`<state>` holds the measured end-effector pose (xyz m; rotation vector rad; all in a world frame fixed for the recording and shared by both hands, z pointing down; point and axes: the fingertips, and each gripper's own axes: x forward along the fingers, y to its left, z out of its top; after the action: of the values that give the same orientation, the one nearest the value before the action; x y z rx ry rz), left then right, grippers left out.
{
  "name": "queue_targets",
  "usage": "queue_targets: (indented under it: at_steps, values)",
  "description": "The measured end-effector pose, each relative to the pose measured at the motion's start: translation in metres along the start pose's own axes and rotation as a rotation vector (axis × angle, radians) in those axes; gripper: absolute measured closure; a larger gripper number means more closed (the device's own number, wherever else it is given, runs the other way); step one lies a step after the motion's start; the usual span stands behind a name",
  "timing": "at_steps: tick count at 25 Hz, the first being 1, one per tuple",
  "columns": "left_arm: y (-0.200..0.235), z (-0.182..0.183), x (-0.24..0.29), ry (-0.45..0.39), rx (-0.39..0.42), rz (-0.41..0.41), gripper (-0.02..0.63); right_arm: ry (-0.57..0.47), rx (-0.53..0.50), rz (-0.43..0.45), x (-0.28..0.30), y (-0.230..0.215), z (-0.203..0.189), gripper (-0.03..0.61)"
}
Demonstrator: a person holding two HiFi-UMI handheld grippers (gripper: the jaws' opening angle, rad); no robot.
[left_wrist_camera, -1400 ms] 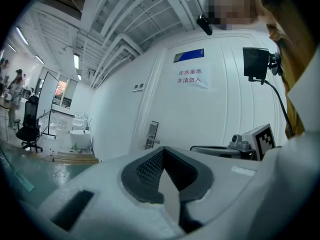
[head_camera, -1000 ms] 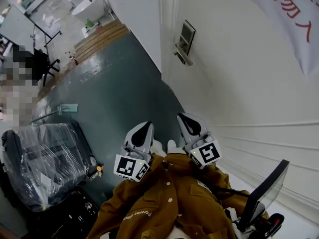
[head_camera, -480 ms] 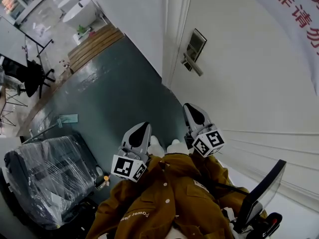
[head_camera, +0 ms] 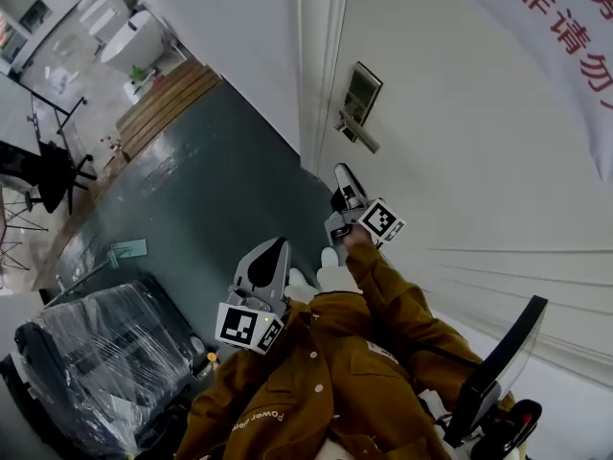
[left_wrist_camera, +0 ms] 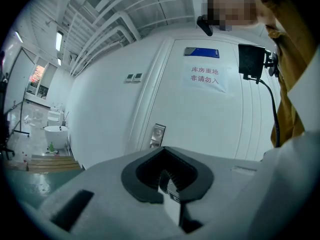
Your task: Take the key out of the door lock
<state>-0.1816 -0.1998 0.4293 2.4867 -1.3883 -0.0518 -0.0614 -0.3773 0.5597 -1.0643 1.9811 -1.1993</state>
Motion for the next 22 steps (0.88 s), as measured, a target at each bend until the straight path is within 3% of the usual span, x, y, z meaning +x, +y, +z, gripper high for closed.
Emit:
queue_targets:
  at_steps: [3,5,7,14,16,22]
  values:
    - [0.004,0.001,-0.003,0.002,-0.001,0.020,0.617,-0.069,0.068,0.000,0.023,-0.031,0.010,0.499]
    - [0.009,0.000,-0.004,0.008,-0.003,0.033,0.617,-0.122,0.202,-0.009,0.037,-0.048,0.011,0.488]
    - [0.010,0.000,-0.005,0.013,-0.002,0.043,0.617,-0.152,0.271,-0.026,0.047,-0.059,0.012,0.486]
    - [0.017,-0.001,-0.005,0.032,0.006,0.055,0.617,-0.237,0.348,-0.038,0.076,-0.079,0.029,0.484]
    - [0.017,-0.001,-0.003,0.039,0.009,0.055,0.617,-0.241,0.362,-0.051,0.081,-0.083,0.028,0.454]
    - [0.020,-0.002,-0.001,0.056,0.013,0.057,0.617,-0.316,0.425,-0.041,0.089,-0.097,0.037,0.469]
